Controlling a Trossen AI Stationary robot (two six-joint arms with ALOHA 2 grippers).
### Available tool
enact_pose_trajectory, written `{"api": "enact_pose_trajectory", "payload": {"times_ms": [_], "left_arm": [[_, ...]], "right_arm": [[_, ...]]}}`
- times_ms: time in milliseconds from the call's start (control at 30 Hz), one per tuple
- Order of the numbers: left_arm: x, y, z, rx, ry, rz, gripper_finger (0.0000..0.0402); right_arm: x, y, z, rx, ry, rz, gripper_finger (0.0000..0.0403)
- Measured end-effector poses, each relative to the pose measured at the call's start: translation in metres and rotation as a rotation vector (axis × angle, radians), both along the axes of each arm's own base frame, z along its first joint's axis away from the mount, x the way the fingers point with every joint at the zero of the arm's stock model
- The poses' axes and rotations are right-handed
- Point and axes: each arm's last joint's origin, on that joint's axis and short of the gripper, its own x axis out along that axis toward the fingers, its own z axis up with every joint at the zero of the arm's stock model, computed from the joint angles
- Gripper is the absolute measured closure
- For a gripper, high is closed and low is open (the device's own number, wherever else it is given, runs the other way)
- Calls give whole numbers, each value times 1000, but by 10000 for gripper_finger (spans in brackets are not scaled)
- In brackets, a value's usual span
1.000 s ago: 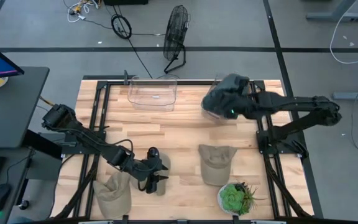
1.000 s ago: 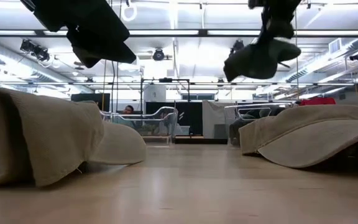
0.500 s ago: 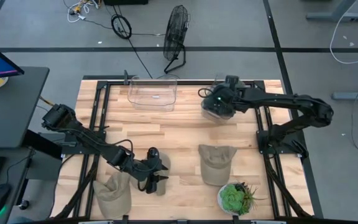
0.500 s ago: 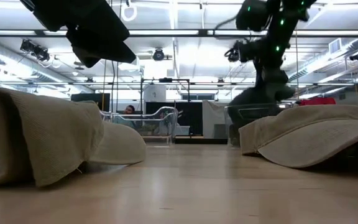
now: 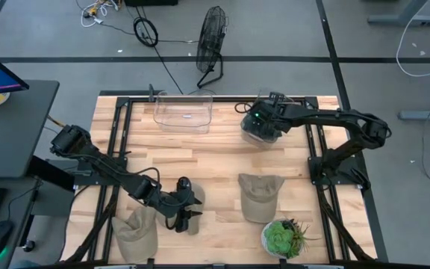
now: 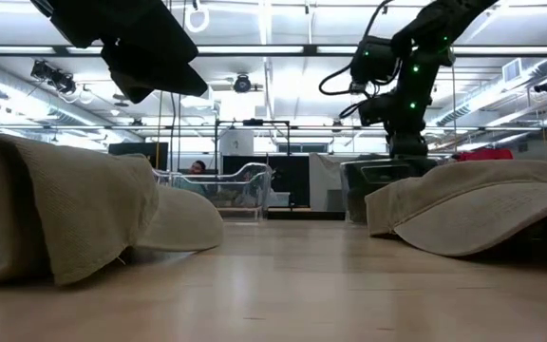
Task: Pick & Place hat
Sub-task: Put the black cap into the right transparent bin
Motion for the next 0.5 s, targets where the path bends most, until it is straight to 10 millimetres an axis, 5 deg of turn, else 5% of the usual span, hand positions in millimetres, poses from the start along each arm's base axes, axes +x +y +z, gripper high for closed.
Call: {"api": "enact_pose_trajectory", "payload": {"times_ms": [300, 500], "left_arm": [[0, 0, 0, -8, 1, 5, 220], [0, 0, 0, -24, 2, 15, 220]], "right_arm": [[-3, 33, 30, 28, -27, 0, 264], [-9, 60, 53, 57, -217, -103, 253]]}}
